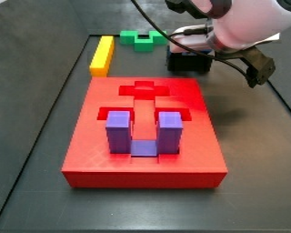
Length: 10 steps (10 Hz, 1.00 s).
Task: Pick up the blue object. Move up. Place the blue object on the fixture. Regrasp the blue object. Move to above the board. Insert the blue object.
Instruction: Regrasp the blue object.
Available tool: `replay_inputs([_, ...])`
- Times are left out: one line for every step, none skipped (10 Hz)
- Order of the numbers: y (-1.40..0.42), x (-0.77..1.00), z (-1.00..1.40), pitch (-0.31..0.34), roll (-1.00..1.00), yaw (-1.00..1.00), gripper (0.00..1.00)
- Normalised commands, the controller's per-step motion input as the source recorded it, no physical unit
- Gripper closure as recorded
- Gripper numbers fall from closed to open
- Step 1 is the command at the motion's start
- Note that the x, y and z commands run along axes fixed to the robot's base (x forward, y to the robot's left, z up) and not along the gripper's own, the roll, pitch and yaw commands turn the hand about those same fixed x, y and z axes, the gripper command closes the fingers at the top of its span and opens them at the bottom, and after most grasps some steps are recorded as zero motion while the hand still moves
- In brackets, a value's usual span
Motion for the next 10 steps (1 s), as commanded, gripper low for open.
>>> replay_inputs([0.0, 0.0, -0.18, 0.0, 0.19, 0.0, 0.0])
replay_inputs([0.0, 0.0, -0.07, 0.0, 0.12, 0.0, 0.0])
replay_inputs([0.0, 0.0, -0.06, 0.0, 0.09, 0.0, 0.0])
replay_inputs([0.0, 0.0, 0.0, 0.0, 0.0, 0.0, 0.0])
replay_inputs([0.0, 0.0, 0.0, 0.0, 0.0, 0.0, 1.0])
replay_inputs([0.0, 0.0, 0.0, 0.0, 0.0, 0.0, 1.0])
replay_inputs([0.0, 0.0, 0.0, 0.0, 0.0, 0.0, 1.0])
replay_inputs([0.0, 0.0, 0.0, 0.0, 0.0, 0.0, 1.0])
replay_inputs([0.0, 0.0, 0.0, 0.0, 0.0, 0.0, 1.0])
replay_inputs([0.0, 0.0, 0.0, 0.0, 0.0, 0.0, 1.0])
